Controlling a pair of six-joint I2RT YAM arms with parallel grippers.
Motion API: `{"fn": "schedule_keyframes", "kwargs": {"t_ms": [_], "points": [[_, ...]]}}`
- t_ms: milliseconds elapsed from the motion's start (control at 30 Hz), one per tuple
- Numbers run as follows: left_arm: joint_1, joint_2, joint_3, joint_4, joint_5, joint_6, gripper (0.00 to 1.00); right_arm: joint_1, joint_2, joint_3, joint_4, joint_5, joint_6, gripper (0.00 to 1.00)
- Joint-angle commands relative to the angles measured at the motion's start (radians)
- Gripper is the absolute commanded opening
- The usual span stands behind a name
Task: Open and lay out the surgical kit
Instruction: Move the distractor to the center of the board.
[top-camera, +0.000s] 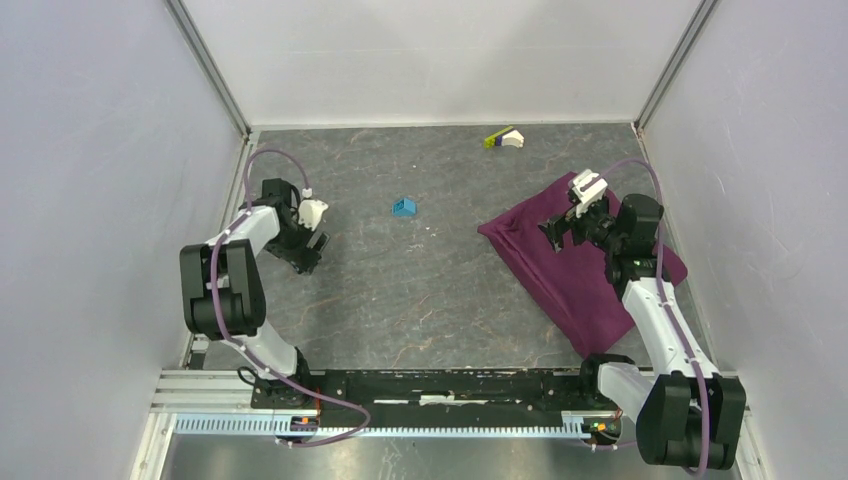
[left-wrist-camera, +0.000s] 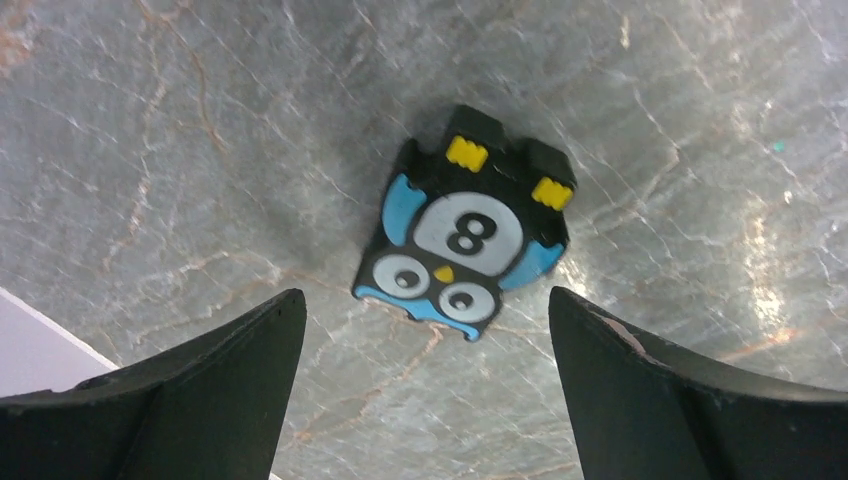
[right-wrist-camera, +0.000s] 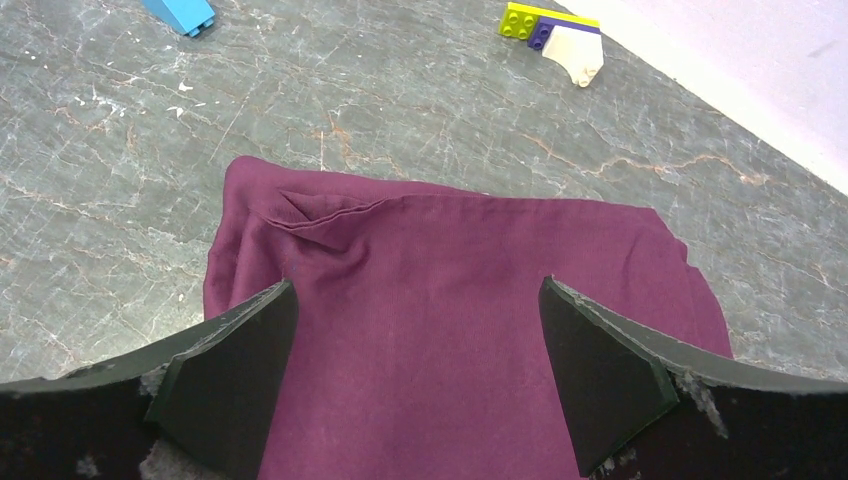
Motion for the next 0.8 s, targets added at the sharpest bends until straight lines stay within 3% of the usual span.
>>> {"fn": "schedule_keyframes", "kwargs": {"t_ms": [0,133,433,600,767], "points": [[0.01,0.053,0.081,0.001,0.03,0.075,0.96,-0.001,0.012,0.043,0.007,-0.007,-0.02,0.97],[0.019,0.113,0.113,-0.002,0.044,0.084,0.92,-0.001,0.021,0.042,0.005,0.0,-0.025,0.97],[0.02,0.228,0.259,-0.03,0.128,-0.003,0.56,-0.001,0.042,0.043,0.005,0.023,-0.035,0.97],[0.016,0.366,0.511,-0.046,0.159,-0.151,0.46,-0.001,0.049,0.048,0.001,0.034,-0.04,0.97],[-0.008,0.617,0.91,-0.13,0.124,-0.257,0.52,0.0,0.042,0.048,-0.001,0.042,-0.046,0.97]]}}
